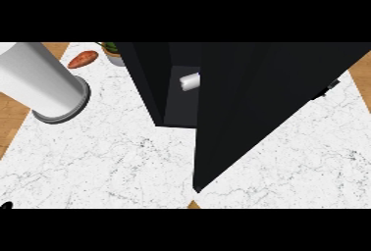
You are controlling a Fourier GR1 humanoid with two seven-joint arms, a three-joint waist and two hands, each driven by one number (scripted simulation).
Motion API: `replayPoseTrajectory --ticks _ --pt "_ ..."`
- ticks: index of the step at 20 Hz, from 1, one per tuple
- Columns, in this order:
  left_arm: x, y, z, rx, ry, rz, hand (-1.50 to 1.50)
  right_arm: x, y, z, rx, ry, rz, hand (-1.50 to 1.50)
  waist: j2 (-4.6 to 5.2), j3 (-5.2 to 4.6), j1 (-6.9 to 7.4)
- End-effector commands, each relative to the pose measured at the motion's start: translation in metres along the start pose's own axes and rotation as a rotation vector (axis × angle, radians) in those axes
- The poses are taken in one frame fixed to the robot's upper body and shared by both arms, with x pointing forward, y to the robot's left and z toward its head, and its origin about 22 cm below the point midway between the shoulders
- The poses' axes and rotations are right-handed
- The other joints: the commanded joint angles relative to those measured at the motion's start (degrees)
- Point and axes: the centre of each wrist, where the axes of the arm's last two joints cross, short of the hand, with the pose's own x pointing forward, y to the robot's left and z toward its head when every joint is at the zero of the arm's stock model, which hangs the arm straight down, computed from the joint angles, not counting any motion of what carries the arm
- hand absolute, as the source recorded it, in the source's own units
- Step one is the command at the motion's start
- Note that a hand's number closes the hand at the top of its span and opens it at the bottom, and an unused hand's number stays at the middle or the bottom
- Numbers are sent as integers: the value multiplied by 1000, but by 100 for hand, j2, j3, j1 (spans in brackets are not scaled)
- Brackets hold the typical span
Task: Pick up the bottled water, place it into the cabinet and close the cabinet
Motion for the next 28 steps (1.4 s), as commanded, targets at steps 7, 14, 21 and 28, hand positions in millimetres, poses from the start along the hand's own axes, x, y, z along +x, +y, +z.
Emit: replayPoseTrajectory --ticks 7,14,21,28 --pt "20 16 11 -5 -33 74 -150 5 -2 -46 -62 -40 -179 150 100 2 173" --pt "30 40 20 -5 -38 58 -150 -3 -33 -65 -108 -50 -270 150 88 7 189" --pt "45 46 31 -3 -37 81 -150 4 -95 -128 -173 -26 -309 150 67 20 142" --pt "69 57 45 15 -42 68 -150 5 -153 -181 -147 2 -297 150 47 31 36"
